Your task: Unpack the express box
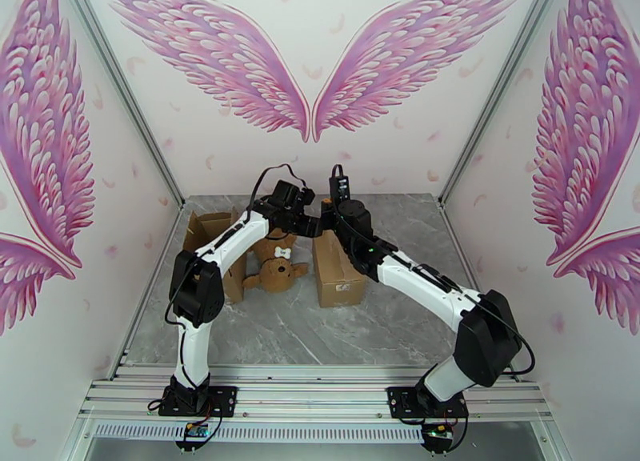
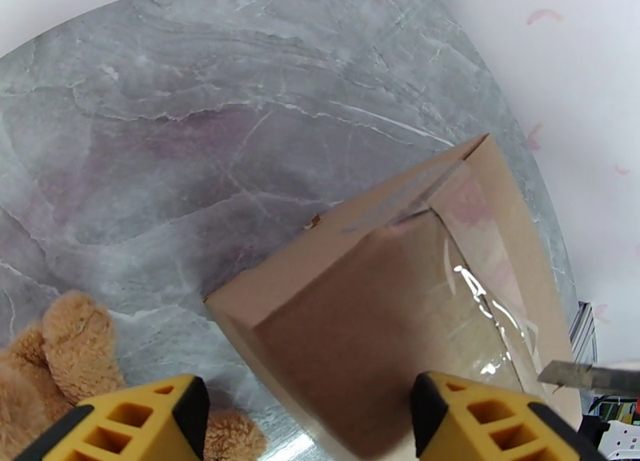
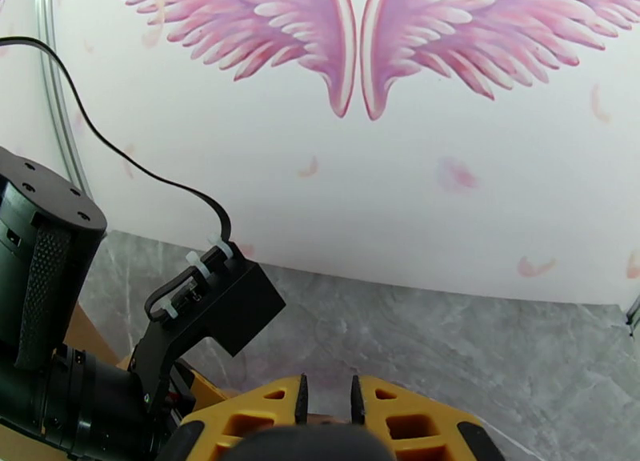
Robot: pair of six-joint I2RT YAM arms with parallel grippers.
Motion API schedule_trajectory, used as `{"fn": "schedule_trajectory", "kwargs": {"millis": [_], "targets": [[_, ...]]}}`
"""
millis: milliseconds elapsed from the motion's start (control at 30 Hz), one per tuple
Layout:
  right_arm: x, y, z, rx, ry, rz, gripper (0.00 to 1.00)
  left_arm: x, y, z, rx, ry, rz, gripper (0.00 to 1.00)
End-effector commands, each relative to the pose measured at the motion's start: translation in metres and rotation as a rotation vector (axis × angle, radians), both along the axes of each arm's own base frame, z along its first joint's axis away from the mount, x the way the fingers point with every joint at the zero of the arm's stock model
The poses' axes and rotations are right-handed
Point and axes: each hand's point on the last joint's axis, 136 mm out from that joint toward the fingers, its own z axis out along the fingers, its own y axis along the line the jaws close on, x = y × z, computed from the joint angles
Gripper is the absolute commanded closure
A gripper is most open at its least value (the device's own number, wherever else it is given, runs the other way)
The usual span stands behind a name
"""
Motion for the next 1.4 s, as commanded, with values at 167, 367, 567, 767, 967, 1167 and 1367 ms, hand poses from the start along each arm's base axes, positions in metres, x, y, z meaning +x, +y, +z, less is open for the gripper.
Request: {"fn": "schedule_trajectory", "kwargs": {"millis": [167, 367, 567, 767, 967, 1167, 1367], "targets": [[0.008, -0.001, 0.023, -0.006, -0.102, -0.068, 1.00, -0.026, 0.000, -0.038, 0.010, 0.108, -0.009, 0.30], [0.016, 0.000, 0.016, -0.030, -0.129, -0.095, 1.00, -0.032, 0.001, -0.046, 0.008, 0.129, -0.001, 0.31], [0.026, 0.004, 0.006, -0.039, -0.130, -0.106, 1.00, -0.036, 0.002, -0.052, 0.007, 0.147, -0.002, 0.32], [0.035, 0.004, 0.002, -0.049, -0.129, -0.121, 1.00, -0.042, 0.003, -0.061, 0.005, 0.168, 0.000, 0.33], [0.042, 0.003, -0.001, -0.054, -0.125, -0.130, 1.00, -0.045, 0.004, -0.067, 0.005, 0.183, 0.002, 0.34], [0.046, 0.001, -0.001, -0.065, -0.132, -0.142, 1.00, -0.047, 0.006, -0.073, 0.009, 0.196, 0.003, 0.35], [0.051, -0.002, -0.008, -0.076, -0.116, -0.149, 1.00, -0.048, 0.007, -0.075, 0.013, 0.203, 0.005, 0.35]]}}
